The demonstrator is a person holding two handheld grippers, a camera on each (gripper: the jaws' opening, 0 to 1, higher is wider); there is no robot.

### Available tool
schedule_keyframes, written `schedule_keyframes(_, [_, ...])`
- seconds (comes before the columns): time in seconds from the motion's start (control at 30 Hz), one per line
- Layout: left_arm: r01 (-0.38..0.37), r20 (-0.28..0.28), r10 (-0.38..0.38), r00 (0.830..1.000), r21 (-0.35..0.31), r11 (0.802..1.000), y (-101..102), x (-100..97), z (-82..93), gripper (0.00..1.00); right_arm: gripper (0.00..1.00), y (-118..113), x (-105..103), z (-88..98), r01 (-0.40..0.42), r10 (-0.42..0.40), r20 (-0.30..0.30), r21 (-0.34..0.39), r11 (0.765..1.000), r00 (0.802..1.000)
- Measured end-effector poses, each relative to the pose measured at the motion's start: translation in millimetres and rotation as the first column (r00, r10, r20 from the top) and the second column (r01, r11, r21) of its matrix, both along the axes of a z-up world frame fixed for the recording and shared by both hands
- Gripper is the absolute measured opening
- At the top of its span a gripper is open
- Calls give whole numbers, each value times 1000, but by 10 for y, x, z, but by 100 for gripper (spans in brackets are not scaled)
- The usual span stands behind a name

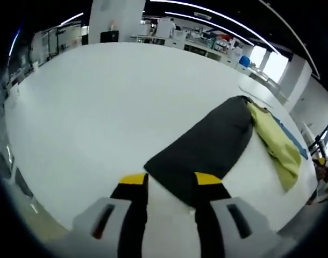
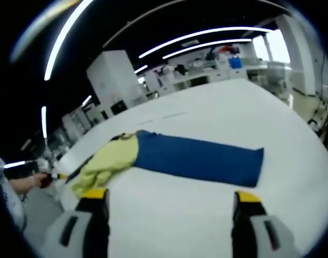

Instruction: Fold the garment on the visible template until the final outline fits inside the template.

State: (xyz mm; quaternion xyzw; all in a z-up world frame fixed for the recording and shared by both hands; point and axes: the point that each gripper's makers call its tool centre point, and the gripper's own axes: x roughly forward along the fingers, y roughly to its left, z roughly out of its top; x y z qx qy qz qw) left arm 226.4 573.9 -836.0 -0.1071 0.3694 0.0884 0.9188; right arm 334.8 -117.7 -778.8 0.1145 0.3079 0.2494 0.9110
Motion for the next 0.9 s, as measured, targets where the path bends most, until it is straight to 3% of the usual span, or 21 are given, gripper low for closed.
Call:
schedule_keyframes(0.17, [-1, -16, 1, 1000, 35, 999, 49, 27, -30, 21, 96, -48, -34, 10, 12, -12, -4, -10, 1000, 1000])
schedule_keyframes(0.2, [24, -14, -23, 1000, 86, 996, 88, 46, -19, 18, 96, -58, -42, 20, 17, -17, -4, -13, 1000, 1000])
schedule_keyframes(0.27, [71, -25, -69, 997, 127, 989, 62, 81, -70, 15, 96, -75, -43, 17, 22, -22, -3, -17, 1000, 1000])
schedule_keyframes(0.3, [33, 20, -35, 999, 89, 995, 49, 129, -51, 15, 96, -85, -45, 9, 25, -25, -8, -17, 1000, 1000])
schedule_keyframes(0.33, [35, -13, -34, 999, 90, 995, 63, 88, -89, 15, 96, -91, -38, 1, 25, -25, -10, -17, 1000, 1000])
schedule_keyframes(0.4, [58, -7, -58, 998, 110, 992, 24, 120, -54, 10, 96, -96, -46, -2, 25, -25, -12, -28, 999, 1000])
schedule_keyframes(0.5, [108, -9, -108, 994, 81, 991, -29, 180, -71, 0, 96, -82, -41, -6, 23, -23, -19, -28, 999, 1000])
schedule_keyframes(0.67, [90, -8, -89, 996, 68, 994, 81, 263, -73, 0, 96, -61, -14, -31, 6, -7, -29, -41, 999, 1000])
schedule_keyframes(0.9, [79, -18, -78, 997, 86, 993, 446, 434, -69, 0, 97, -52, 15, -9, 3, -5, -34, -52, 999, 999])
